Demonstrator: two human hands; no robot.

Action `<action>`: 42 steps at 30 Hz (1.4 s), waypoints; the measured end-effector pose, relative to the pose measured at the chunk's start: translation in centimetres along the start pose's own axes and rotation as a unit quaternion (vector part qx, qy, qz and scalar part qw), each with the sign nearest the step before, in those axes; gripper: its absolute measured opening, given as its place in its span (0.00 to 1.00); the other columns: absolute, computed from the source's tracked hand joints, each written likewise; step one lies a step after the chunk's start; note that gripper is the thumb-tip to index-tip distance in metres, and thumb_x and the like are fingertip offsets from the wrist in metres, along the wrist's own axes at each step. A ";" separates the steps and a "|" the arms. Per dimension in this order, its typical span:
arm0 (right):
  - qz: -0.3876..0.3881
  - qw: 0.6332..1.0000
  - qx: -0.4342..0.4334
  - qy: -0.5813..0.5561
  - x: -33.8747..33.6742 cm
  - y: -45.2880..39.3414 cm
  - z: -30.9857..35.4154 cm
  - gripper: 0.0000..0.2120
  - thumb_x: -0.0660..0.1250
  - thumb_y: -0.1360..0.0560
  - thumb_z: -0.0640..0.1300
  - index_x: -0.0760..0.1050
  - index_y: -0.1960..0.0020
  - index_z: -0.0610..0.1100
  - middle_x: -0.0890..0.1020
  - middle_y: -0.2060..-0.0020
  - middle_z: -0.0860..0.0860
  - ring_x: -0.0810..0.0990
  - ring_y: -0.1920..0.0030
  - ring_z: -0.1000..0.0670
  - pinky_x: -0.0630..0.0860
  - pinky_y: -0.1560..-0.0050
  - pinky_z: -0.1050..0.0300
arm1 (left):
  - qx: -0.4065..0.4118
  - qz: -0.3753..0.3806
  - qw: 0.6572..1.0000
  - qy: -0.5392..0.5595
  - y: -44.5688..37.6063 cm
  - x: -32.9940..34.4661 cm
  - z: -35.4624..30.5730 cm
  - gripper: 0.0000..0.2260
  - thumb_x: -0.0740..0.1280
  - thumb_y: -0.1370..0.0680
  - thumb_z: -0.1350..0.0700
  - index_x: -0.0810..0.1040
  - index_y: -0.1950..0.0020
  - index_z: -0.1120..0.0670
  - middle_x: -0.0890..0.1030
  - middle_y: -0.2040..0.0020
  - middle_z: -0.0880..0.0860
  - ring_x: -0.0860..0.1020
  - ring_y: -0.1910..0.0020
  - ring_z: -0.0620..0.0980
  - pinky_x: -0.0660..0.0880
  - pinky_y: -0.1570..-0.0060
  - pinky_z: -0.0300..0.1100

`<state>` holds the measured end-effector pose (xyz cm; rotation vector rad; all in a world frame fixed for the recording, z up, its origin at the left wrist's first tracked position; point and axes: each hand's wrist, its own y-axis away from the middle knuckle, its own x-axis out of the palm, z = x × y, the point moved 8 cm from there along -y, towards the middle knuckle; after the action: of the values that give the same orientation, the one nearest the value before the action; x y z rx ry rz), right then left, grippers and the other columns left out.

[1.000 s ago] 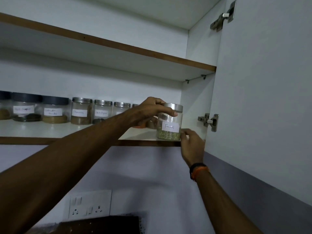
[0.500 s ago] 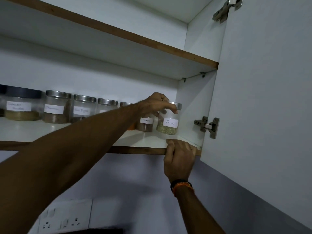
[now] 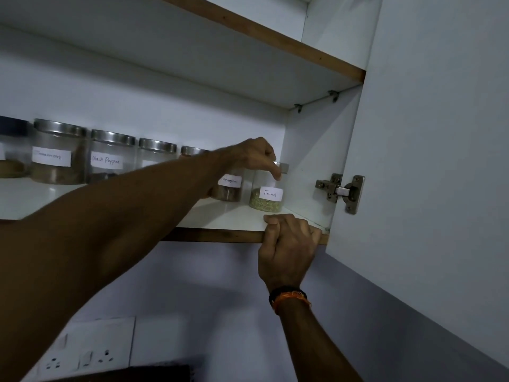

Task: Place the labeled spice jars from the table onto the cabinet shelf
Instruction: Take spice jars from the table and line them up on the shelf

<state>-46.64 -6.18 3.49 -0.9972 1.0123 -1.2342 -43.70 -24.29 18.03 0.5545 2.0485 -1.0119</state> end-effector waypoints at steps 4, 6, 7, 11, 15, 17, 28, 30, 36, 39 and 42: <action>-0.002 1.000 -0.002 -0.003 0.0 0.2 0.0 0.20 0.54 0.20 0.48 0.84 0.55 0.46 0.85 0.58 0.51 0.77 0.57 0.50 0.59 0.50 0.58 | 0.046 0.013 0.995 -0.089 -0.7 -0.5 -0.8 0.22 0.79 0.31 0.48 0.84 0.42 0.57 0.84 0.44 0.52 0.79 0.51 0.48 0.78 0.53 0.43; -0.008 1.000 -0.003 -0.005 -0.1 0.2 0.1 0.19 0.54 0.21 0.48 0.84 0.55 0.46 0.84 0.58 0.51 0.77 0.57 0.50 0.59 0.50 0.57 | 0.056 0.016 0.992 -0.116 -0.8 -0.6 -0.8 0.22 0.79 0.31 0.48 0.84 0.40 0.57 0.84 0.44 0.52 0.79 0.51 0.49 0.75 0.56 0.40; -0.011 1.000 -0.003 -0.005 -0.1 0.2 0.1 0.19 0.54 0.21 0.48 0.84 0.55 0.46 0.84 0.59 0.51 0.77 0.58 0.50 0.60 0.50 0.57 | 0.058 0.015 0.990 -0.125 -0.9 -0.6 -0.8 0.23 0.79 0.30 0.48 0.83 0.39 0.57 0.84 0.43 0.53 0.79 0.51 0.49 0.75 0.55 0.40; -0.020 1.000 -0.003 -0.014 -0.2 0.1 0.1 0.19 0.54 0.21 0.48 0.84 0.56 0.45 0.84 0.60 0.51 0.77 0.59 0.50 0.60 0.50 0.58 | 0.067 0.008 0.985 -0.157 -1.0 -0.5 -0.9 0.24 0.77 0.28 0.49 0.81 0.36 0.59 0.83 0.40 0.55 0.77 0.51 0.48 0.72 0.53 0.40; -0.028 0.999 -0.009 -0.018 -0.3 0.1 0.2 0.19 0.54 0.21 0.48 0.83 0.57 0.45 0.84 0.60 0.51 0.77 0.60 0.50 0.59 0.51 0.58 | 0.062 0.007 0.981 -0.185 -1.2 -0.3 -0.7 0.22 0.75 0.26 0.49 0.81 0.36 0.60 0.83 0.40 0.57 0.77 0.49 0.51 0.73 0.52 0.42; -0.031 0.999 -0.010 -0.019 -0.2 0.1 0.1 0.19 0.54 0.20 0.48 0.83 0.57 0.46 0.84 0.61 0.51 0.76 0.60 0.50 0.59 0.51 0.58 | 0.055 0.003 0.979 -0.197 -1.3 0.0 -0.5 0.23 0.74 0.25 0.49 0.79 0.34 0.60 0.82 0.38 0.57 0.78 0.43 0.55 0.75 0.47 0.45; -0.030 0.999 -0.008 -0.017 0.2 0.1 -0.3 0.20 0.54 0.20 0.48 0.83 0.57 0.45 0.83 0.61 0.51 0.76 0.60 0.50 0.58 0.50 0.58 | 0.028 -0.005 0.975 -0.221 -1.4 0.3 0.1 0.22 0.73 0.23 0.49 0.78 0.34 0.61 0.81 0.37 0.58 0.78 0.41 0.57 0.72 0.49 0.44; -0.031 0.999 -0.010 -0.017 0.1 0.1 -0.3 0.19 0.54 0.20 0.48 0.82 0.58 0.45 0.83 0.61 0.51 0.76 0.61 0.50 0.59 0.51 0.57 | 0.024 -0.007 0.973 -0.228 -1.3 0.4 0.2 0.23 0.72 0.22 0.49 0.76 0.32 0.60 0.79 0.34 0.59 0.77 0.39 0.58 0.72 0.45 0.46; -0.013 1.000 -0.007 -0.002 0.0 -0.1 -0.8 0.19 0.54 0.20 0.48 0.82 0.58 0.45 0.83 0.61 0.50 0.75 0.61 0.50 0.61 0.52 0.55 | 0.016 -0.043 0.977 -0.210 0.8 -0.5 -0.1 0.32 0.70 0.22 0.48 0.63 0.21 0.52 0.67 0.22 0.54 0.66 0.25 0.58 0.63 0.27 0.54; 0.015 1.000 0.001 0.005 0.0 0.0 -0.8 0.20 0.52 0.20 0.48 0.81 0.57 0.45 0.82 0.61 0.50 0.75 0.60 0.49 0.59 0.51 0.55 | 0.002 -0.029 0.980 -0.197 3.0 -2.1 0.2 0.33 0.71 0.22 0.51 0.62 0.20 0.52 0.65 0.21 0.54 0.65 0.24 0.56 0.63 0.26 0.53; 0.058 0.998 0.014 0.017 0.2 0.0 -0.6 0.21 0.50 0.20 0.49 0.81 0.55 0.45 0.82 0.59 0.50 0.75 0.58 0.48 0.62 0.50 0.52 | -0.015 -0.016 0.980 -0.197 5.6 -3.9 0.7 0.33 0.72 0.23 0.54 0.62 0.21 0.54 0.65 0.21 0.55 0.65 0.24 0.56 0.65 0.26 0.53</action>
<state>-47.24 -6.43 3.34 -0.8858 1.0613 -1.1691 -37.35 -21.73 18.20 0.2778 1.7202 -1.0167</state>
